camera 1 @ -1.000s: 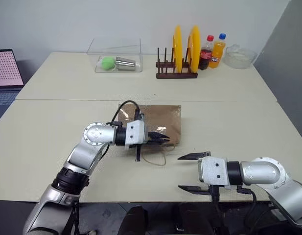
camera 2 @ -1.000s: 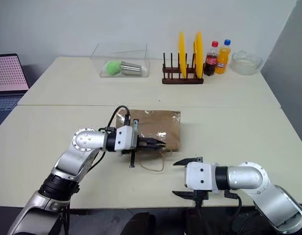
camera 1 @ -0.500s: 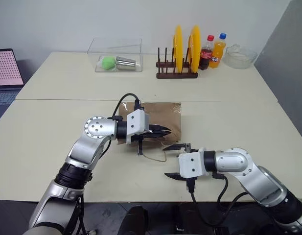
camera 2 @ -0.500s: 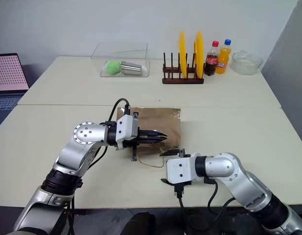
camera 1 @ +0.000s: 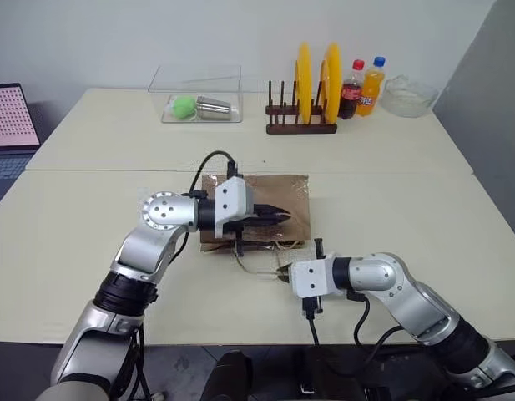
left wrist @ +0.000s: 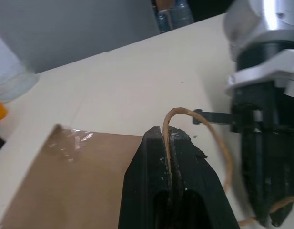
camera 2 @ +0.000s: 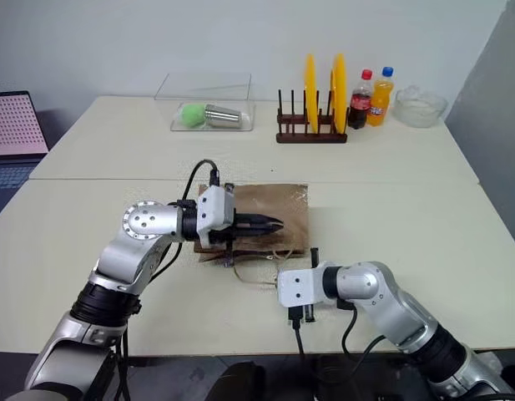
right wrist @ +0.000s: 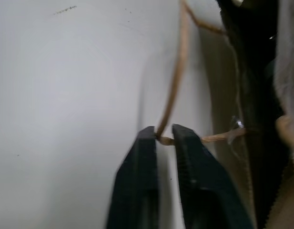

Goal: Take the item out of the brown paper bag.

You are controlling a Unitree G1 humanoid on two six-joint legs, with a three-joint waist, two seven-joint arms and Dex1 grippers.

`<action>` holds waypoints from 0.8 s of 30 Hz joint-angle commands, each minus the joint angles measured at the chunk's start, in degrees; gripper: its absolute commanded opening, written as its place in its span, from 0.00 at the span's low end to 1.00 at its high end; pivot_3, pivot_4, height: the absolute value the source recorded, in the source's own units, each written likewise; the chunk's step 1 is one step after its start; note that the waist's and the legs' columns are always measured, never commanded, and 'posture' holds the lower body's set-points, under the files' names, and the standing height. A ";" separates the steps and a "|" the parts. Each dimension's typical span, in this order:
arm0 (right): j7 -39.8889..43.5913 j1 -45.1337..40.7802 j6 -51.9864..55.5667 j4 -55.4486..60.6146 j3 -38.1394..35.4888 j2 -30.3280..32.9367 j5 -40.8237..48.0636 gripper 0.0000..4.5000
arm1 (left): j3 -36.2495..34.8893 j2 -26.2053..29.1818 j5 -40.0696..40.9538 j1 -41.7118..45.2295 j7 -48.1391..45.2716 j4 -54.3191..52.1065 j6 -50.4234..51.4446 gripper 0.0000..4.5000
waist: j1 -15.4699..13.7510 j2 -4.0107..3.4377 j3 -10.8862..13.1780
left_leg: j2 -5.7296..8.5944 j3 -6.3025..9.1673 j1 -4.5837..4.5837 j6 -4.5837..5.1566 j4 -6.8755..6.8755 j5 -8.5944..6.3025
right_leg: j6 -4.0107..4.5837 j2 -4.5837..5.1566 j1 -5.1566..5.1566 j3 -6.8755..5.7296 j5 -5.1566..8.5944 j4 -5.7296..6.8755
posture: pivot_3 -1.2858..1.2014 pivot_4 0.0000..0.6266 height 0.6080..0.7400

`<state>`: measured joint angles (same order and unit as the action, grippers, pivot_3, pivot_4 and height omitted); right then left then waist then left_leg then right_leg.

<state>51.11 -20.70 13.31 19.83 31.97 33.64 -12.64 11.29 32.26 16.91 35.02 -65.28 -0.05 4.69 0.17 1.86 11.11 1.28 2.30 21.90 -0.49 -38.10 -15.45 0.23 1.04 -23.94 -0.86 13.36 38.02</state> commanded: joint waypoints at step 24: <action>3.69 -0.23 2.68 5.16 -6.01 1.30 1.33 0.20 | -6.91 -1.06 -0.18 22.29 -0.14 17.75 5.43 0.00 | 0.00 0.00 0.00 | 0.02 0.00 0.10 -0.09 -0.02 0.05 | 0.01 0.01 -0.10 0.00 -0.01 0.04 | 0.52 0.24 1.00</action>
<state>53.55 -20.25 14.55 20.90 28.83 34.22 -13.30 4.70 30.42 16.29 56.91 -64.36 20.10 10.60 0.17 1.86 11.12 1.30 2.30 21.99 -0.57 -38.12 -15.41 0.24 1.05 -24.05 -0.85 13.36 38.07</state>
